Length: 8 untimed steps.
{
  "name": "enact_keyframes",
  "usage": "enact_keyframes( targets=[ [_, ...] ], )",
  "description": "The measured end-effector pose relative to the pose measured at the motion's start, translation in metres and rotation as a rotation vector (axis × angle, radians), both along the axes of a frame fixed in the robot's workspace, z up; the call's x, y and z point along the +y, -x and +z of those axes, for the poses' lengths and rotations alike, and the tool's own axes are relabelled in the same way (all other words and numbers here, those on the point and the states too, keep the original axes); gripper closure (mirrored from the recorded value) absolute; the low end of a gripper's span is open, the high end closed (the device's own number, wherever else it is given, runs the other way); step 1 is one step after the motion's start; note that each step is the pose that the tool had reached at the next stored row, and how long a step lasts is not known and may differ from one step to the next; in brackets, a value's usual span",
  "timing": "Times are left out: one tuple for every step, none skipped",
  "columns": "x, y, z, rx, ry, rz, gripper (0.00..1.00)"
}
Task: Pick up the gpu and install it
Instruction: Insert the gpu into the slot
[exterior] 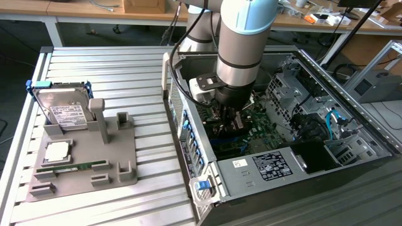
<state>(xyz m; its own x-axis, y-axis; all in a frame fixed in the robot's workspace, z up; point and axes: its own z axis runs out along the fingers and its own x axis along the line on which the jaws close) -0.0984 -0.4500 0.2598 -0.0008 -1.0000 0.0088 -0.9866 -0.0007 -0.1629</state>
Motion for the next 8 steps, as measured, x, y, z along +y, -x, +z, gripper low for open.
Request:
enact_keyframes(
  targets=[
    [0.0, 0.0, 0.0, 0.0, 0.0001, -0.001, 0.73],
    [0.0, 0.0, 0.0, 0.0, 0.0001, -0.004, 0.73],
    [0.0, 0.0, -0.0001, 0.0, 0.0001, -0.007, 0.73],
    [0.0, 0.0, -0.0001, -0.0001, 0.0, -0.011, 0.73],
    [0.0, 0.0, -0.0001, 0.0, 0.0001, -0.014, 0.73],
    [0.0, 0.0, -0.0001, 0.0, 0.0002, -0.017, 0.73],
    [0.0, 0.0, 0.0, 0.0, 0.0002, -0.02, 0.73],
    [0.0, 0.0, -0.0001, 0.0, 0.0002, -0.021, 0.73]
  ],
)
